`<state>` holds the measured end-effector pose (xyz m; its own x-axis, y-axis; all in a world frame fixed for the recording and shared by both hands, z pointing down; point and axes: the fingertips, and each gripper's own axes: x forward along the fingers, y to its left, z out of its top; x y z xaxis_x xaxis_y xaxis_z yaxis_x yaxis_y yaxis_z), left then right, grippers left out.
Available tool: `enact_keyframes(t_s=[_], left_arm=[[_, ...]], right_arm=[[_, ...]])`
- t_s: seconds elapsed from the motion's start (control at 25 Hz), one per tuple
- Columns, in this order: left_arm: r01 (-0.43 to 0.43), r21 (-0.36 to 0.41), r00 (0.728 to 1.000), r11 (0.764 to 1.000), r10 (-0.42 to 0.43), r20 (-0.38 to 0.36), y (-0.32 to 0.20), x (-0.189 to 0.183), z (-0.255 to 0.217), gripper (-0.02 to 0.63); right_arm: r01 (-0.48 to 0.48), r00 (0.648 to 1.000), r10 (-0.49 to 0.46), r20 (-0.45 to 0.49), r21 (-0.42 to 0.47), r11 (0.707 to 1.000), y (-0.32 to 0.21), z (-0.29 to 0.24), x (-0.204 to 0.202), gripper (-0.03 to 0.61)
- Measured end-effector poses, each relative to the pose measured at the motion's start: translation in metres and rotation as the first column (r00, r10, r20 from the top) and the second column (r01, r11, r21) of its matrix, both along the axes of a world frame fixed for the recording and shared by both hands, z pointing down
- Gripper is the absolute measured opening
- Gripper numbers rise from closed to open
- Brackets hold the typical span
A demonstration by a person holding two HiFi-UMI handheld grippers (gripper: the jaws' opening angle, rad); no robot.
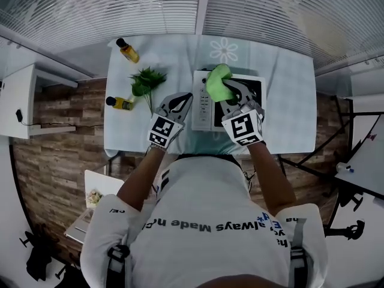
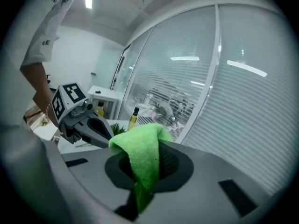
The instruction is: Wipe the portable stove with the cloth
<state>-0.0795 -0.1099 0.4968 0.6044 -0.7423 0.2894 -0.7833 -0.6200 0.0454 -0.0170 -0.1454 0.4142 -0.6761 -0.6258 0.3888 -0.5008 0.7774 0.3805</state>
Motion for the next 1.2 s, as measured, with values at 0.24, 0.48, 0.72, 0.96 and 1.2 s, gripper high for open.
enact_keyframes(t_s=[0.24,0.48,0.72,0.96,1.2], left_arm=[[-0.037,-0.098,0.999,0.994,0.04,0.028,-0.013,-0.001,0.056,0.012],[-0.075,-0.174,0.995,0.982,0.085,0.051,-0.02,0.009,0.094,0.012],[-0.068,-0.269,0.994,0.961,0.087,0.06,-0.02,0.009,0.12,0.012],[-0.079,-0.291,0.993,0.953,0.102,0.066,-0.017,0.012,0.122,0.012],[-0.099,-0.285,0.99,0.953,0.124,0.068,-0.012,0.017,0.117,0.012]], right_arm=[[0.064,0.974,-0.061,-0.22,0.007,0.998,-0.034,0.067,-0.025,0.023],[0.104,0.899,-0.107,-0.424,-0.031,0.994,-0.061,0.135,-0.04,0.023],[0.126,0.793,-0.144,-0.592,-0.072,0.989,-0.072,0.186,-0.037,0.023],[0.115,0.769,-0.181,-0.613,-0.146,0.983,-0.065,0.198,-0.037,0.023],[0.137,0.745,-0.229,-0.626,-0.192,0.972,-0.042,0.199,-0.037,0.023]])
